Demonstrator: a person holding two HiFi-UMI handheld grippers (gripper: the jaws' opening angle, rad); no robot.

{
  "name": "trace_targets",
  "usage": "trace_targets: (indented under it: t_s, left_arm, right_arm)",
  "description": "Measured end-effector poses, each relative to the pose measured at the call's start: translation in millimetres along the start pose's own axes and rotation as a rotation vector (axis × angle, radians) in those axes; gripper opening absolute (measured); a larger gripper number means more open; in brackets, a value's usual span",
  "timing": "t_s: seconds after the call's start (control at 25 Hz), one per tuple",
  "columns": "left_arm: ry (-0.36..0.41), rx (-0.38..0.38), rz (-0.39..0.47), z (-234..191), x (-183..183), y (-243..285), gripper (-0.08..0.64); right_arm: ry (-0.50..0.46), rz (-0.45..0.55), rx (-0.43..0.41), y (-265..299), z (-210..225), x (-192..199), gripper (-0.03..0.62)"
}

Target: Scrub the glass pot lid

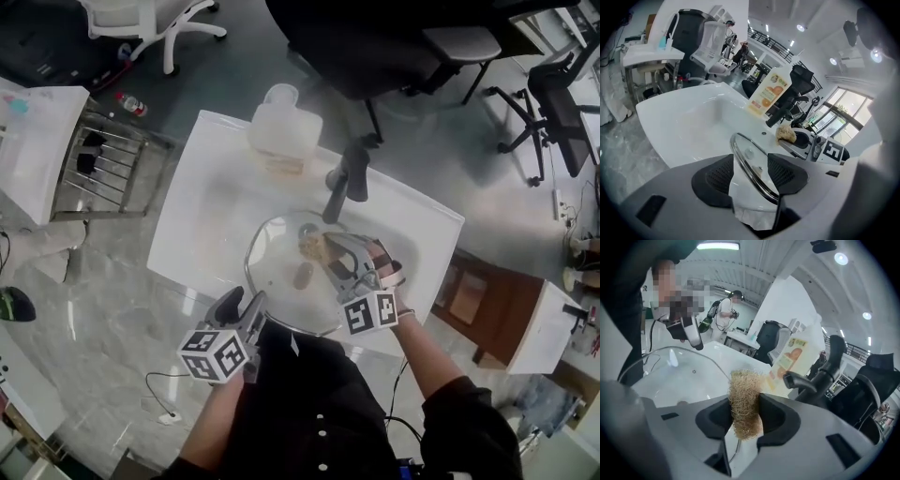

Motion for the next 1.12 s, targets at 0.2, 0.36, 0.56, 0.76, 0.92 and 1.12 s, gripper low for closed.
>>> trace_targets:
  t_s: [0.2, 0.36, 0.56, 0.76, 0.92, 1.12]
  left_arm:
    - [-0.051, -0.014, -0.016, -7.0, 6.9, 11.1, 0.187]
    - [-0.064, -0.045, -0.006, -13.6, 9.1, 14.5, 0.150]
    - [-0.126, -0.069, -0.011, -18.7, 11.7, 17.4, 0.161]
    - [-0.216, -0.036, -0.017, -15.7, 18.2, 24.0, 0.153]
    - [-0.256, -0.033, 0.015, -16.5, 17.8, 25.3, 0.137]
    - [-0.246, -0.019, 0.009, -17.4, 18.5, 26.2, 0.135]
  right_arm:
    - [-0.032, -0.037, -0.065, 40.2, -22.2, 23.8, 0.153]
    - [-0.089, -0.055, -0.111, 66.4, -38.8, 39.6, 0.153]
    - [-0.112, -0.066, -0.114, 84.8, -44.6, 55.2, 0.153]
    - [-0.127, -0.063, -0.114, 94.6, -49.1, 61.5, 0.153]
    - [-0.134, -0.066, -0.107, 102.8, -50.5, 67.0, 0.153]
    - [-0.174, -0.073, -0.082, 110.5, -45.9, 72.3, 0.153]
Point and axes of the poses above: the fingertips, and each gripper's own axes: y forward along the fingers, z to its right, x out of its underside, the point moved 1 cm from there along -y, backward along the fingers, and after that the axes turned 11 degrees about z, right-handed, at the moved point
